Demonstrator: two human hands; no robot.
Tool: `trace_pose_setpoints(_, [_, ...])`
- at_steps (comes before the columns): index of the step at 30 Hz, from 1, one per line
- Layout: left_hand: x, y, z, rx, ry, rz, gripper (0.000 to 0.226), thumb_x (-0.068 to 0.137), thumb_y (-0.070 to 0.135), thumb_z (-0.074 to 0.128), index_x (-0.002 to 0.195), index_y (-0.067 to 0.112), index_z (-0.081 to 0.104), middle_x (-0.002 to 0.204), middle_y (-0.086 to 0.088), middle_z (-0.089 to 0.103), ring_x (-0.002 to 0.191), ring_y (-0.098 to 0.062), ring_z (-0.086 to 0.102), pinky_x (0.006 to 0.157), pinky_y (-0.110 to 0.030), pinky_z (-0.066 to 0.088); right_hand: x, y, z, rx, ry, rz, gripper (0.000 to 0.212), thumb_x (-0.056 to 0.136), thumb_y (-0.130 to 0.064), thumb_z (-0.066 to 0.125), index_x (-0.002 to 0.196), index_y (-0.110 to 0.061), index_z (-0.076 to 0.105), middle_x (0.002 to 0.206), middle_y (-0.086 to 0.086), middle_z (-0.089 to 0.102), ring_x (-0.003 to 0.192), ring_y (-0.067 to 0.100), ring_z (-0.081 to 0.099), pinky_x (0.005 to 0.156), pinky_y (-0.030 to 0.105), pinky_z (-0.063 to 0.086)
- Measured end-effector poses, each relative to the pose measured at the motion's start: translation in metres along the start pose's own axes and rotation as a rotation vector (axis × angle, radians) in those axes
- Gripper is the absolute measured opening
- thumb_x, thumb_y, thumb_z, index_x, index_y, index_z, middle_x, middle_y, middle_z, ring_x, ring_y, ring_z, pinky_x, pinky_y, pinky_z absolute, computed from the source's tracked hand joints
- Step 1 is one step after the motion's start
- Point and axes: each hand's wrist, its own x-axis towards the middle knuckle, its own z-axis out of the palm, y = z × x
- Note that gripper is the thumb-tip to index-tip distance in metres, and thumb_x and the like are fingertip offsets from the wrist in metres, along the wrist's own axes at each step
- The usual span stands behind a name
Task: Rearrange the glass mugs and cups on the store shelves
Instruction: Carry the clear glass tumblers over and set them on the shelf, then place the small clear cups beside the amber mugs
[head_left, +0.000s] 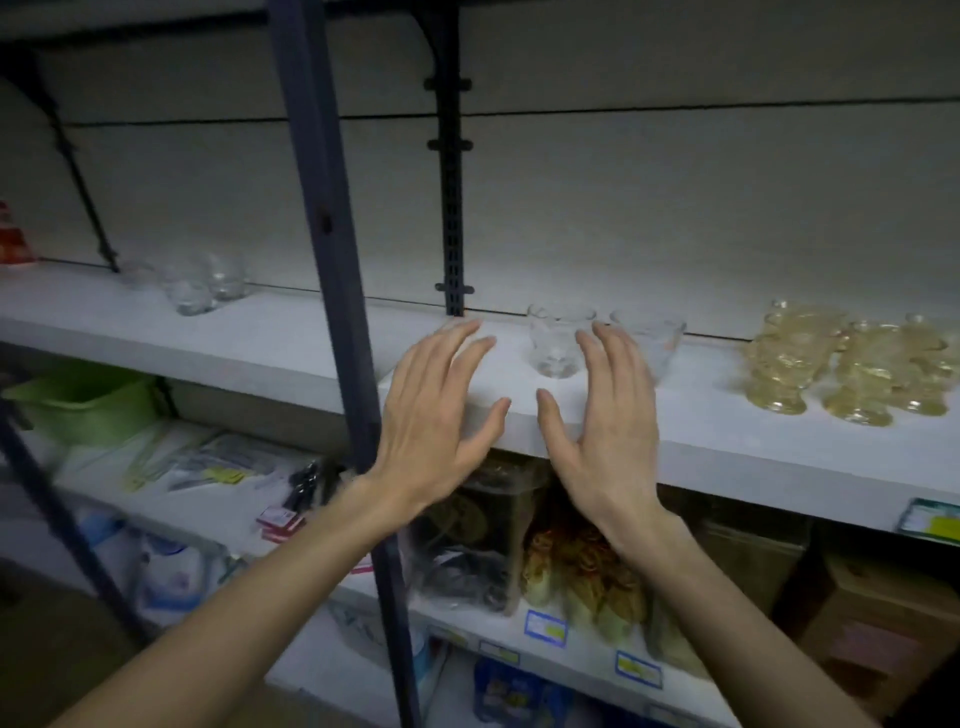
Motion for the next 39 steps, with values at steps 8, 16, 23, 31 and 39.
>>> trace_pose_setpoints(8, [-0.131,-0.180,-0.110,0.276,-0.042,-0.187,0.042,0.097,0.034,0.057,0.131,0.009,0.061,0.130,-0.010,0.062,0.119,-0.027,0.059,0.102,-0.039,0.042,-0.081,-0.145,0.140,0.148,-0.227,-0.243,0.051,0.094,-0.031,0.062,0.141,-0.010,0.058,0.146,0.007,0.056,0.141,0.024,0.046,0.115,0.045,0.042])
trace_pose_setpoints(16, [-0.153,-0.367,-0.233,0.558,-0.314,-0.484,0.071,0.101,0.056,0.032,0.154,0.010,0.040,0.160,-0.018,0.038,0.145,-0.037,0.038,0.117,-0.051,0.031,-0.033,-0.305,0.257,0.062,-0.335,-0.243,0.066,0.102,-0.049,0.042,0.155,-0.008,0.041,0.162,0.011,0.037,0.155,0.027,0.024,0.126,0.041,0.020])
trace_pose_setpoints(23, [-0.109,-0.479,-0.270,0.650,-0.371,-0.519,0.076,0.102,0.062,0.020,0.161,0.014,0.026,0.168,-0.019,0.021,0.151,-0.037,0.027,0.121,-0.049,0.022,0.070,-0.361,0.336,0.047,-0.397,-0.078,0.072,0.105,-0.055,0.034,0.161,-0.010,0.025,0.168,0.013,0.024,0.158,0.031,0.011,0.127,0.041,0.009])
trace_pose_setpoints(31, [-0.056,-0.597,-0.243,0.652,-0.410,-0.556,0.077,0.102,0.064,0.019,0.164,0.019,0.014,0.171,-0.018,0.010,0.155,-0.035,0.018,0.126,-0.051,0.015,0.147,-0.423,0.435,0.058,-0.385,-0.297,0.059,0.102,-0.035,0.049,0.152,-0.006,0.039,0.157,0.017,0.040,0.148,0.034,0.033,0.121,0.044,0.028])
trace_pose_setpoints(39, [-0.005,-0.731,-0.219,0.636,-0.510,-0.647,0.081,0.100,0.070,0.019,0.165,0.025,0.001,0.172,-0.013,-0.001,0.157,-0.034,0.012,0.126,-0.053,0.014,0.217,-0.468,0.565,0.058,-0.575,-0.288,0.072,0.101,-0.043,0.050,0.158,-0.008,0.023,0.158,0.016,0.033,0.145,0.034,0.033,0.116,0.047,0.036])
